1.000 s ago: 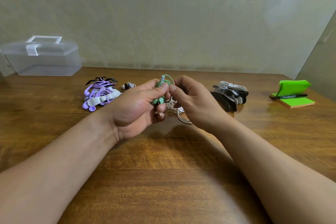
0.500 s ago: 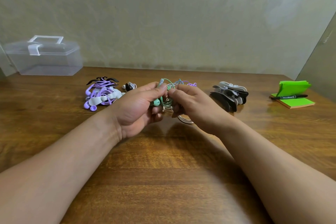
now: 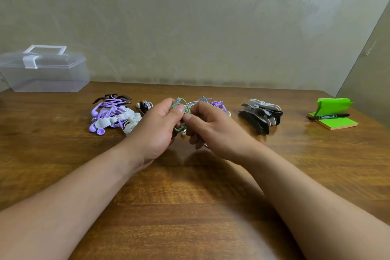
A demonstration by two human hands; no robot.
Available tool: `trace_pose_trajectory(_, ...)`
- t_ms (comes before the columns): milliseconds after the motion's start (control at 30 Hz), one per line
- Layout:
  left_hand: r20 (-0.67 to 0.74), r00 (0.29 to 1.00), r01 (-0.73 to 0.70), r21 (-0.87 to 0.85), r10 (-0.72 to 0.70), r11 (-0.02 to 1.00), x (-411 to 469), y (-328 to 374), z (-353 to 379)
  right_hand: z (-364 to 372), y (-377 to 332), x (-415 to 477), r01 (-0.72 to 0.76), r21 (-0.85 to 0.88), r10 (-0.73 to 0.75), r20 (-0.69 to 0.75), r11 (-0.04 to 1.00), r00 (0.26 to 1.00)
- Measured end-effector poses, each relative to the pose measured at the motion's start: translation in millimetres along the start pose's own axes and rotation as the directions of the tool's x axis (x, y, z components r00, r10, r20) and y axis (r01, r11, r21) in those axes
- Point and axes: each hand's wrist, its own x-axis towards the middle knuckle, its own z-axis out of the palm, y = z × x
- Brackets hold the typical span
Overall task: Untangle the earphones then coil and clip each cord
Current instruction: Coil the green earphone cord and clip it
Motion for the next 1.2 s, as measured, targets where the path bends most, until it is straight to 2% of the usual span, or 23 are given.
trace_pose_trajectory(67, 0.006, 1.0, -0.002, 0.005, 0.002, 1.0, 1, 0, 2, -13, -1, 2, -0.018, -0.109, 0.011, -0.059, 0.994, 0.998)
trace_pose_trajectory(133, 0.027, 1.0, -0.006, 0.029, 0.006, 1.0, 1, -2, 3, -35, 8, 10, -0.056, -0.371, -0.05, -0.271, 0.927, 0.961)
trace_pose_trajectory(200, 0.036, 0.999, 0.002, 0.05, -0.004, 0.999, 1, -4, 3, -63, 21, 17, -0.192, -0.591, -0.147, -0.476, 0.783, 0.867)
trace_pose_trajectory(233, 0.039, 0.999, 0.013, 0.042, -0.015, 0.999, 1, -4, 3, -76, 27, 18, -0.281, -0.654, -0.16, -0.53, 0.703, 0.833)
trace_pose_trajectory(300, 0.047, 0.998, 0.03, 0.015, -0.031, 0.999, 0, -4, 5, -97, 37, 17, -0.476, -0.716, -0.053, -0.579, 0.51, 0.813)
trace_pose_trajectory(367, 0.06, 0.998, 0.03, 0.003, -0.03, 1.0, -1, -4, 7, -105, 43, 16, -0.576, -0.73, 0.06, -0.599, 0.367, 0.798)
trace_pose_trajectory(433, 0.073, 0.997, 0.033, -0.006, -0.032, 0.999, -2, -3, 7, -104, 48, 19, -0.584, -0.738, 0.066, -0.601, 0.339, 0.797)
trace_pose_trajectory(600, 0.087, 0.996, 0.032, -0.021, -0.03, 0.999, -2, -1, 7, -99, 45, 24, -0.538, -0.764, -0.021, -0.582, 0.356, 0.813)
trace_pose_trajectory(700, 0.066, 0.997, 0.034, -0.027, -0.032, 0.999, -2, 0, 6, -98, 44, 26, -0.487, -0.753, -0.152, -0.598, 0.442, 0.787)
trace_pose_trajectory(767, 0.061, 0.997, 0.045, -0.055, -0.042, 0.997, -2, 1, 5, -98, 39, 24, -0.414, -0.65, -0.164, -0.639, 0.637, 0.752)
trace_pose_trajectory(800, 0.057, 0.997, 0.05, -0.065, -0.047, 0.997, -2, 2, 3, -95, 34, 22, -0.361, -0.528, -0.096, -0.653, 0.769, 0.751)
trace_pose_trajectory(833, 0.052, 0.997, 0.054, -0.068, -0.05, 0.996, -2, 2, 2, -92, 29, 20, -0.295, -0.354, -0.002, -0.643, 0.888, 0.766)
trace_pose_trajectory(867, 0.042, 0.998, 0.056, -0.069, -0.053, 0.996, -1, 2, 1, -88, 22, 16, -0.218, -0.151, 0.086, -0.598, 0.964, 0.797)
trace_pose_trajectory(900, 0.027, 0.998, 0.055, -0.072, -0.053, 0.996, -1, 2, 0, -81, 14, 14, -0.144, 0.049, 0.149, -0.521, 0.988, 0.841)
trace_pose_trajectory(967, -0.01, 0.999, 0.04, -0.074, -0.041, 0.996, 0, 3, -1, -64, -4, 7, -0.061, 0.349, 0.182, -0.323, 0.935, 0.929)
trace_pose_trajectory(1033, -0.06, 0.998, 0.025, -0.063, -0.029, 0.998, 1, 4, -1, -43, -21, 0, -0.063, 0.521, 0.156, -0.136, 0.851, 0.978)
trace_pose_trajectory(1100, -0.108, 0.994, 0.008, -0.055, -0.014, 0.998, 3, 4, -2, -23, -33, -7, -0.118, 0.62, 0.131, 0.024, 0.775, 0.991)
trace_pose_trajectory(1200, -0.186, 0.982, -0.04, -0.025, 0.035, 0.999, 6, 1, -6, -4, -42, -15, -0.26, 0.68, 0.163, 0.204, 0.685, 0.965)
